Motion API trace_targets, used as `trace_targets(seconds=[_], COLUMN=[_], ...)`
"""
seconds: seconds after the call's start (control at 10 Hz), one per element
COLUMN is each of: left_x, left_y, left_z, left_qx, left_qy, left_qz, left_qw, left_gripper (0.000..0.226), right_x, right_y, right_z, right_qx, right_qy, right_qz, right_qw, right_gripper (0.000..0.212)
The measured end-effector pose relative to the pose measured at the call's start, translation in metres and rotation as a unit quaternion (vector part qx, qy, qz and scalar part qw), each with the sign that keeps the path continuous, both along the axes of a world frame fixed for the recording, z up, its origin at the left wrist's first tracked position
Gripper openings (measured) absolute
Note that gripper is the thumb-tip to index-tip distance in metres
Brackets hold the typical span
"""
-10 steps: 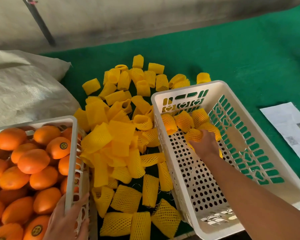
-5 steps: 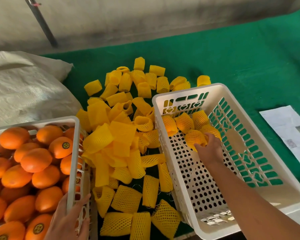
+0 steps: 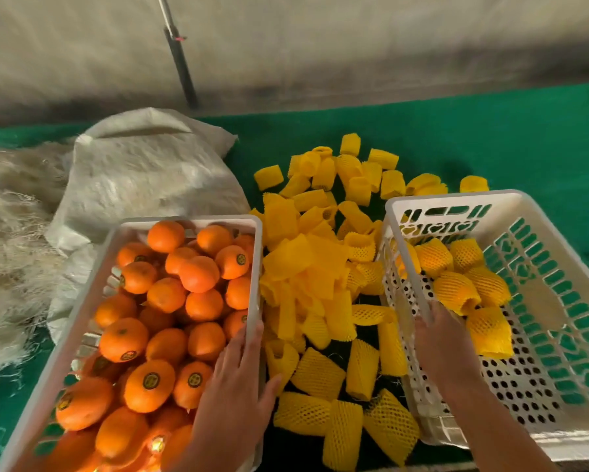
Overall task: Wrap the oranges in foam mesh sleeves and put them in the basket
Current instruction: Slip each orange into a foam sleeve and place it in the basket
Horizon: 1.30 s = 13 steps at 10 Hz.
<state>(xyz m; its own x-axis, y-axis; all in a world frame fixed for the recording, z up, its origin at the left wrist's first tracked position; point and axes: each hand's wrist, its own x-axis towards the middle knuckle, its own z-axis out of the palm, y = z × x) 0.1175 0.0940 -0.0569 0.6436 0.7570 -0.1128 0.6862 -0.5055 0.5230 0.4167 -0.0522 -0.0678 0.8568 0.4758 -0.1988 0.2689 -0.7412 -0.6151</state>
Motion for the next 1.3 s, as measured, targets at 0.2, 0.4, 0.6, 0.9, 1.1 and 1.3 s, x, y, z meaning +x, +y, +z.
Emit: trace_targets(seconds=[0.2, 0.4, 0.6, 0.9, 1.1, 1.3], left_x=[-0.041, -0.051, -0.036, -0.029, -0.035, -0.027], left_y=[0.032, 0.067, 0.08, 0.085, 0.079, 0.059], left_z=[0.005, 0.007, 0.004, -0.002, -0.005, 0.009], left_qx=[0.097, 0.095, 0.125, 0.122, 0.119, -0.149], left_qy=[0.012, 0.121, 0.196, 0.215, 0.073, -0.269], left_qz=[0.084, 0.077, 0.05, 0.059, 0.096, 0.179], left_qw=[0.992, 0.985, 0.971, 0.967, 0.986, 0.934], left_gripper=[0.056, 0.054, 0.054, 0.059, 0.063, 0.071], right_x=[-0.006, -0.009, -0.012, -0.01, -0.016, -0.057], right_y=[-0.001, -0.001, -0.001, -0.001, 0.002, 0.031], right_z=[0.004, 0.007, 0.011, 0.007, 0.011, 0.01], right_qx=[-0.03, -0.045, -0.057, -0.056, -0.024, 0.016], right_qy=[-0.03, -0.022, -0.032, -0.041, -0.126, -0.207], right_qz=[0.003, 0.002, 0.014, 0.009, 0.028, 0.241], right_qw=[0.999, 0.999, 0.998, 0.998, 0.991, 0.948], right_gripper=[0.03, 0.034, 0.039, 0.034, 0.059, 0.041])
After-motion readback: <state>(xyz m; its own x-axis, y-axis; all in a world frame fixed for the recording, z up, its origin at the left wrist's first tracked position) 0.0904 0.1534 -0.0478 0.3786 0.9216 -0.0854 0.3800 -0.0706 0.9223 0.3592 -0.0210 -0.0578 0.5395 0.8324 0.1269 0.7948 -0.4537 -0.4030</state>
